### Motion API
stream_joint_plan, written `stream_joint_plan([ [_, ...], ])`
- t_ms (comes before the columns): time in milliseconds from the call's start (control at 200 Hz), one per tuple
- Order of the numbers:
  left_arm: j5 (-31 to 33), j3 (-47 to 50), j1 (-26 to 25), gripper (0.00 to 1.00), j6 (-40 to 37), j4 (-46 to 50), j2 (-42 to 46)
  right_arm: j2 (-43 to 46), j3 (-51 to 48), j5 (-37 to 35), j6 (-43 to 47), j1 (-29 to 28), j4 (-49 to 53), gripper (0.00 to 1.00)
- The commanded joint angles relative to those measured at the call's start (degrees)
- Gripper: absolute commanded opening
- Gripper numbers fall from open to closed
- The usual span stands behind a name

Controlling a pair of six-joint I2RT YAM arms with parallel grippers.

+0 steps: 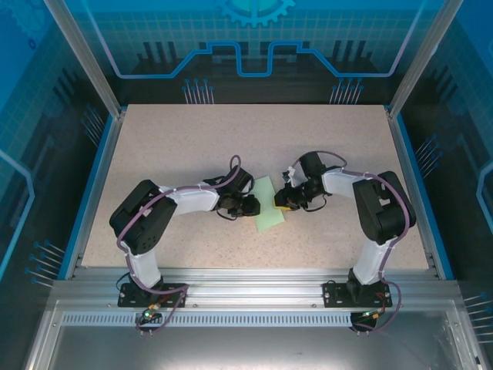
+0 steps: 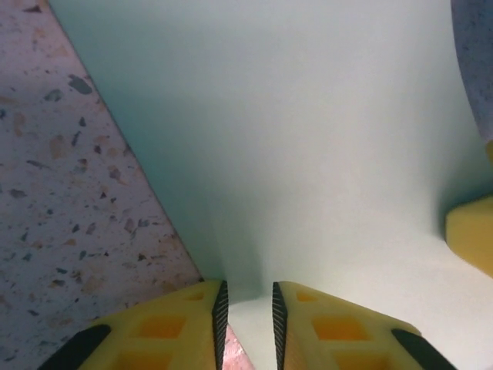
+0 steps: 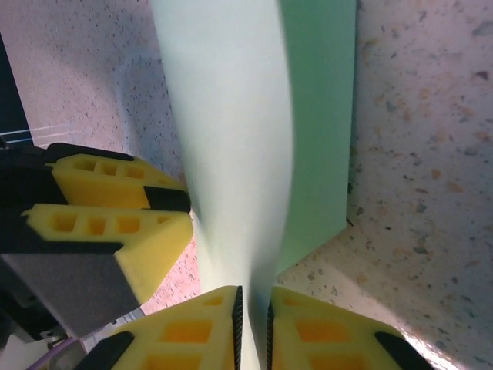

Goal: Fold a paper plane with a square sheet of paper (pick it up from the middle)
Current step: Third fold the triangle at the center of the table.

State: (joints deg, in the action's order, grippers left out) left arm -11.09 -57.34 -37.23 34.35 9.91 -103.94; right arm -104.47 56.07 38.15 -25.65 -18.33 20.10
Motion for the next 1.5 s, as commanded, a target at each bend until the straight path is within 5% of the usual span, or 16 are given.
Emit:
stream_joint_plan([
  [0,-1.25,1.84,-0.47,0.34,-2.62,-1.03,4.73,1.14,-0.58,0.78,-2.13,0.84,0.72,0.12],
  [400,12.16,4.7,-14.81,0.69,-15.88,0.61,13.89,6.74,-5.34,0.07,-14.54,-0.86,-6.13,0.08],
  [585,22.48,0.81,-22.15,0.74,-18.31,2.98,8.83,5.77,-5.36,0.45,-14.58,-0.92,-5.46,0.09],
  [860,35.44,-3.03,-25.14,0.78,-16.71,4.06,4.06,4.98,-5.09,1.13,-14.33,-1.08,-5.51,0.1],
  [1130,40.87,-5.57,-26.18,0.74,-16.96,5.28,0.41,4.63,-4.49,1.75,-13.99,-1.11,-4.92,0.11],
  [1495,41.85,-2.43,-26.12,0.4,-16.15,2.14,3.5,4.27,-3.91,0.61,-13.02,-1.1,-3.45,0.16],
])
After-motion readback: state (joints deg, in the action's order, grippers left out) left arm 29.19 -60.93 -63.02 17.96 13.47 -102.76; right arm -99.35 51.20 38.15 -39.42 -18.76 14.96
